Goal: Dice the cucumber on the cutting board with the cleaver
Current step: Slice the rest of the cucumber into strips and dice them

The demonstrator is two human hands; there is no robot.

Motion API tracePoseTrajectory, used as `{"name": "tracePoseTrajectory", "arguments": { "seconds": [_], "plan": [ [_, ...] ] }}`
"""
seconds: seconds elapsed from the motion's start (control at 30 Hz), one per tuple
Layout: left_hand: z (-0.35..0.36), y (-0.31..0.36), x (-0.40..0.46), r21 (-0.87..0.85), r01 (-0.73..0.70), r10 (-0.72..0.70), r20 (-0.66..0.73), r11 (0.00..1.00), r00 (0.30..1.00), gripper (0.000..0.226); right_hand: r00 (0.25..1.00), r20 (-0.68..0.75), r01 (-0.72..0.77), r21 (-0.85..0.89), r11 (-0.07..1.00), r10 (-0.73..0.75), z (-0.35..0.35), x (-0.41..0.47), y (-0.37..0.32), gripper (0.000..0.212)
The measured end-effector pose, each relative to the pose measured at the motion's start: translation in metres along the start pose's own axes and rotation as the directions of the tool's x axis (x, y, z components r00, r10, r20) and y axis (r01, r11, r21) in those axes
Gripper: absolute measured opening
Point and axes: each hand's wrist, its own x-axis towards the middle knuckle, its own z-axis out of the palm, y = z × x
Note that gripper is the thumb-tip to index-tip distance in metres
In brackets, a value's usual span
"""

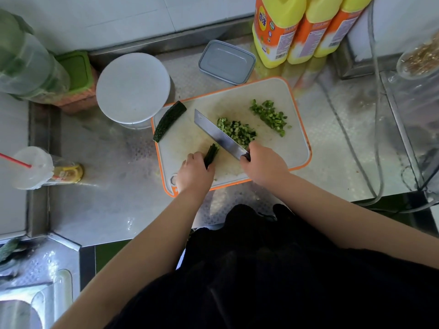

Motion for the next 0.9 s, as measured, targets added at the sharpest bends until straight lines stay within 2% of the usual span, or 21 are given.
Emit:
{"name": "tracePoseTrajectory", "arguments": {
  "seconds": [0.2,0.4,0.5,0.57,0.73,0.9],
  "plan": [
    [0.002,-0.009,-0.008,-0.072,-0.118,0.112,-0.074,0.990,0.991,0.043,0.999,0.003,0.038,-0.111,0.993,-0.038,0.005,0.002,-0.002,0.016],
    [0.007,-0.014,-0.009,-0.080,-0.189,0.177,-0.135,0.979,0.975,0.036,0.997,-0.037,0.060,-0.166,0.984,-0.067,0.008,0.000,-0.003,0.013],
    [0.012,-0.018,-0.007,-0.102,-0.367,0.322,-0.307,0.925,0.896,0.025,0.989,-0.041,0.127,-0.250,0.960,-0.141,0.010,-0.003,-0.005,0.015],
    [0.015,-0.018,-0.001,-0.115,-0.413,0.344,-0.380,0.904,0.859,0.015,0.985,-0.016,0.160,-0.303,0.939,-0.173,0.012,-0.004,-0.005,0.016],
    [0.023,-0.015,0.012,-0.172,-0.406,0.323,-0.369,0.897,0.871,0.009,0.987,0.011,0.157,-0.322,0.934,-0.162,0.016,-0.002,-0.005,0.018],
    [0.027,-0.016,0.013,-0.173,-0.446,0.355,-0.389,0.878,0.850,0.008,0.995,0.063,0.089,-0.354,0.931,-0.071,0.022,0.003,-0.004,0.005]
  ]
}}
